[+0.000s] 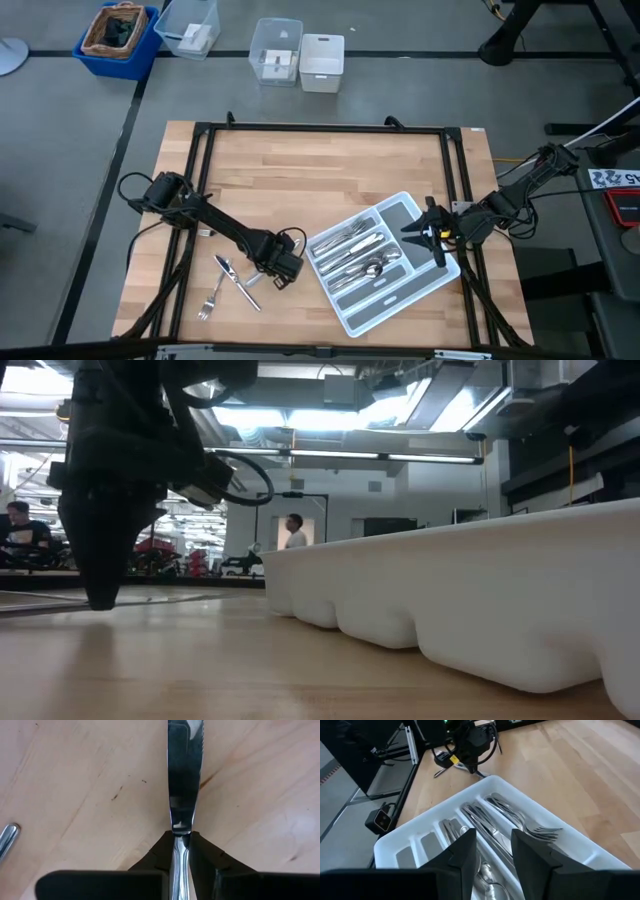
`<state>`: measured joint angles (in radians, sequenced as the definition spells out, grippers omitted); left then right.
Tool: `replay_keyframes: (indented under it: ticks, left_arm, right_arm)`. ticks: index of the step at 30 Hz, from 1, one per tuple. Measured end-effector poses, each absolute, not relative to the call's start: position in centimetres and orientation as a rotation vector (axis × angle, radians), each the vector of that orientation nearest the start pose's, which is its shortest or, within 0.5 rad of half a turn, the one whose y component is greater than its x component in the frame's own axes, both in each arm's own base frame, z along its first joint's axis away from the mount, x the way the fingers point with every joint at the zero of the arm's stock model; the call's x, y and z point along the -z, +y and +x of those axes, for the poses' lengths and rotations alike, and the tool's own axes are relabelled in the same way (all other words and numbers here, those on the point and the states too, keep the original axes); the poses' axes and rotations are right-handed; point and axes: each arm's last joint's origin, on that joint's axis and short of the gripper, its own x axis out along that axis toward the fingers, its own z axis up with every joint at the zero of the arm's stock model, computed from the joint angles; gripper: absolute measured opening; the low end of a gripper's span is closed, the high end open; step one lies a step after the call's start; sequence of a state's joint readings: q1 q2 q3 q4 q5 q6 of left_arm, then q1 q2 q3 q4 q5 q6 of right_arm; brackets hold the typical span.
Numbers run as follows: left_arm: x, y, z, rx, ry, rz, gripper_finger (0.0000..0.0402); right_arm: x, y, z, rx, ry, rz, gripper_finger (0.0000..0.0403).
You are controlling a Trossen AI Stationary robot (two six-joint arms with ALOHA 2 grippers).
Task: Sort silverware
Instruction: Put the silver table knife into the silverware tray
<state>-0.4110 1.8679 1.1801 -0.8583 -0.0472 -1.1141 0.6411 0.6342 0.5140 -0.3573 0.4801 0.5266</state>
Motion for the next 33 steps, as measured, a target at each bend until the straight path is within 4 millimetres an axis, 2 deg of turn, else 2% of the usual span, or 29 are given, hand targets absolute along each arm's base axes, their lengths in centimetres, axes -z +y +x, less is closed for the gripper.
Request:
replay_keyframes:
  ticks: [25, 33]
  left_arm:
    - [-15.2, -13.1, 30.0, -0.528, 1.489, -0.590, 0.0027]
    - [-17.7, -12.8, 29.2, -0.513, 1.460, -0.618, 0.0030]
  right_arm:
    - [-24.7, 7.3, 12.1, -0.048, 0.433, 0.265, 0.0124]
    - [-24.7, 7.3, 12.1, -0.048, 0.432, 0.265, 0.0124]
